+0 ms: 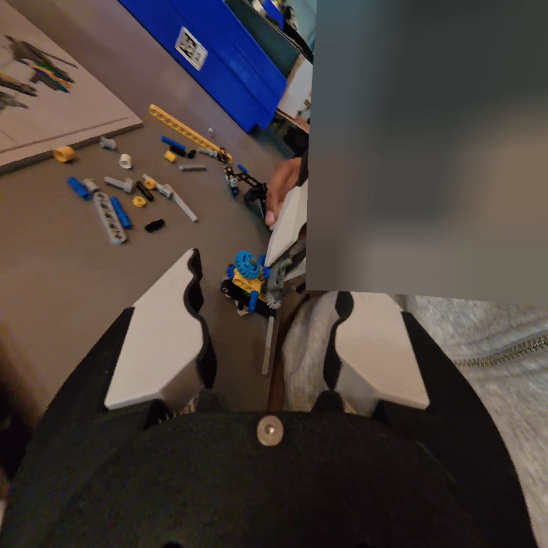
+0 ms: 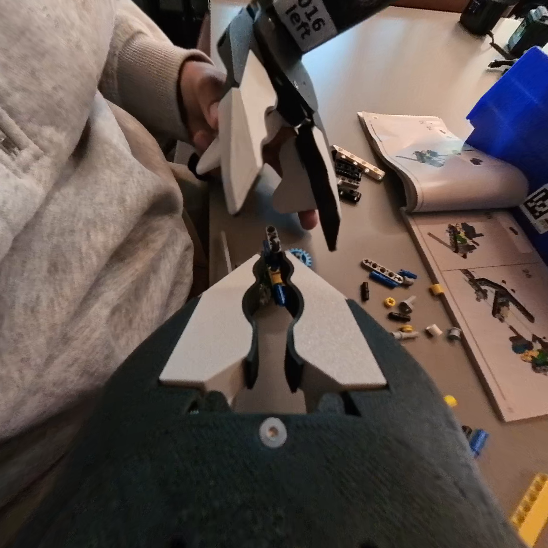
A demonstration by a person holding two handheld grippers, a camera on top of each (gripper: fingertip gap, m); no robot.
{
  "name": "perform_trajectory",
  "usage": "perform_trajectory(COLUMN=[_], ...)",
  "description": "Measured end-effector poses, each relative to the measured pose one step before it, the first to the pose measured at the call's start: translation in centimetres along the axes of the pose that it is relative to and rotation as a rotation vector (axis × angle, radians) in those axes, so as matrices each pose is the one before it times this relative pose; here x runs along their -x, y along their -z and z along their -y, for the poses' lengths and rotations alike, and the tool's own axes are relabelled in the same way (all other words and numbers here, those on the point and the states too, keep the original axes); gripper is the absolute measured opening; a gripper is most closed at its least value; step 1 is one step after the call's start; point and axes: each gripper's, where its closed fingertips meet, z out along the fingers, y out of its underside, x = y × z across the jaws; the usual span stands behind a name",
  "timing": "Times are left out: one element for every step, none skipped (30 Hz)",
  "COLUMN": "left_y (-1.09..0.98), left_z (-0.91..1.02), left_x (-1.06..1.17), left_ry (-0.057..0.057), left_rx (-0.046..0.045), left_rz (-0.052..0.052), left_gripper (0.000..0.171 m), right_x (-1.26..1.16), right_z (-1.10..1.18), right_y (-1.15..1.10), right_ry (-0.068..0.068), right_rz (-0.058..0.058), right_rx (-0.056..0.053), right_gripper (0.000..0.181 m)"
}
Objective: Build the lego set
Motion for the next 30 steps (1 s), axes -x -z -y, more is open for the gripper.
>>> perform_trajectory(left_y=[-0.291,-0.303,-0.287,-0.268,-0.235,-0.193,-0.114,0.014,0.106,0.170,0.190,0.190,0.160,0.105,0.049,-0.011,-0.060,-0.105,-0.109,-0.117,-0.084,-0.051,-0.001,0.032,0.028,0.036,0.032,0.047,0.069,0.086], left_z=[-0.226,-0.303,-0.339,-0.285,-0.229,-0.206,-0.122,-0.017,0.045,0.033,0.021,-0.017,-0.064,-0.065,-0.051,-0.068,-0.073,-0.062,-0.082,-0.088,-0.080,-0.044,-0.015,0.009,-0.034,-0.042,-0.045,-0.085,-0.107,-0.122], left_x=[-0.285,-0.194,-0.250,-0.258,-0.239,-0.069,0.146,0.152,0.040,0.013,0.004,-0.040,-0.004,0.062,0.023,-0.085,-0.055,0.008,-0.042,-0.163,-0.155,-0.024,0.010,-0.013,0.002,-0.012,-0.001,-0.015,-0.044,-0.058], left_ry=[-0.0173,-0.0169,-0.0201,-0.0195,-0.0152,-0.0052,0.0036,0.0062,0.0058,0.0061,0.0072,0.0058,0.0032,-0.0001,-0.0043,-0.0058,-0.0056,-0.0063,-0.0062,-0.0053,-0.0047,-0.0043,-0.0040,-0.0014,0.0012,-0.0001,-0.0021,-0.0037,-0.0047,-0.0038], left_rx=[0.02259,0.02808,0.02941,0.02469,0.01885,0.01558,0.00853,-0.00196,-0.00918,-0.01115,-0.01063,-0.00718,-0.00291,0.00001,0.00093,0.00341,0.00420,0.00238,0.00429,0.00579,0.00532,0.00290,0.00037,-0.00137,0.00048,0.00165,0.00250,0.00459,0.00641,0.00659], left_rz=[-0.0198,-0.0117,-0.0120,-0.0092,-0.0080,-0.0003,0.0117,0.0112,0.0053,0.0035,0.0023,-0.0003,0.0017,0.0069,0.0060,-0.0006,0.0017,0.0059,0.0012,-0.0064,-0.0067,0.0022,0.0033,0.0015,0.0012,0.0012,0.0029,0.0045,0.0050,0.0052], left_gripper=[0.092,0.093,0.094,0.094,0.094,0.093,0.092,0.091,0.087,0.084,0.082,0.081,0.080,0.080,0.080,0.080,0.081,0.081,0.082,0.082,0.082,0.082,0.082,0.082,0.082,0.081,0.081,0.081,0.080,0.079], right_x=[-0.021,-0.015,-0.015,0.006,0.002,0.007,-0.013,-0.030,-0.050,-0.065,-0.045,-0.022,-0.004,0.007,0.012,0.010,0.004,0.017,0.002,-0.004,-0.001,0.006,0.000,0.007,0.004,0.011,0.019,0.017,0.011,0.020], right_z=[-0.035,-0.016,-0.020,0.002,0.002,-0.011,-0.041,-0.036,-0.029,-0.029,-0.035,-0.025,-0.019,-0.012,-0.001,-0.002,-0.002,0.006,0.000,-0.006,0.014,-0.001,0.003,0.009,0.006,-0.006,0.000,-0.005,0.001,-0.020], right_y=[0.005,0.006,0.007,-0.012,0.003,0.001,0.015,0.032,0.027,0.042,0.025,0.019,0.015,0.010,-0.001,0.000,-0.015,-0.019,-0.015,-0.017,-0.022,-0.019,-0.021,-0.018,-0.016,-0.014,-0.017,-0.002,0.003,0.010], right_ry=[-0.0020,-0.0018,0.0001,0.0018,0.0017,0.0011,-0.0001,-0.0019,-0.0025,-0.0014,0.0000,0.0006,0.0015,0.0024,0.0023,0.0018,0.0017,0.0016,0.0005,-0.0006,-0.0003,0.0005,0.0004,0.0003,0.0001,-0.0001,0.0001,0.0009,0.0024,0.0028], right_rz=[0.0014,0.0009,0.0005,-0.0001,-0.0006,-0.0006,-0.0015,-0.0022,-0.0027,-0.0033,-0.0027,-0.0015,-0.0004,0.0002,0.0006,0.0010,0.0013,0.0015,0.0012,0.0011,0.0007,0.0007,0.0001,-0.0003,-0.0006,-0.0005,0.0001,0.0000,-0.0002,-0.0004], right_rx=[-0.0021,-0.0016,-0.0009,-0.0004,-0.0002,0.0002,0.0011,0.0016,0.0022,0.0025,0.0020,0.0014,0.0012,0.0008,0.0004,0.0003,-0.0002,-0.0005,-0.0004,0.0001,0.0009,0.0012,0.0009,0.0003,0.0006,0.0005,0.0000,-0.0002,0.0001,0.0009], right_gripper=[0.008,0.008,0.008,0.008,0.008,0.008,0.008,0.008,0.008,0.008,0.008,0.008,0.008,0.008,0.008,0.008,0.008,0.008,0.008,0.008,0.008,0.008,0.008,0.008,0.008,0.008,0.008,0.008,0.008,0.008])
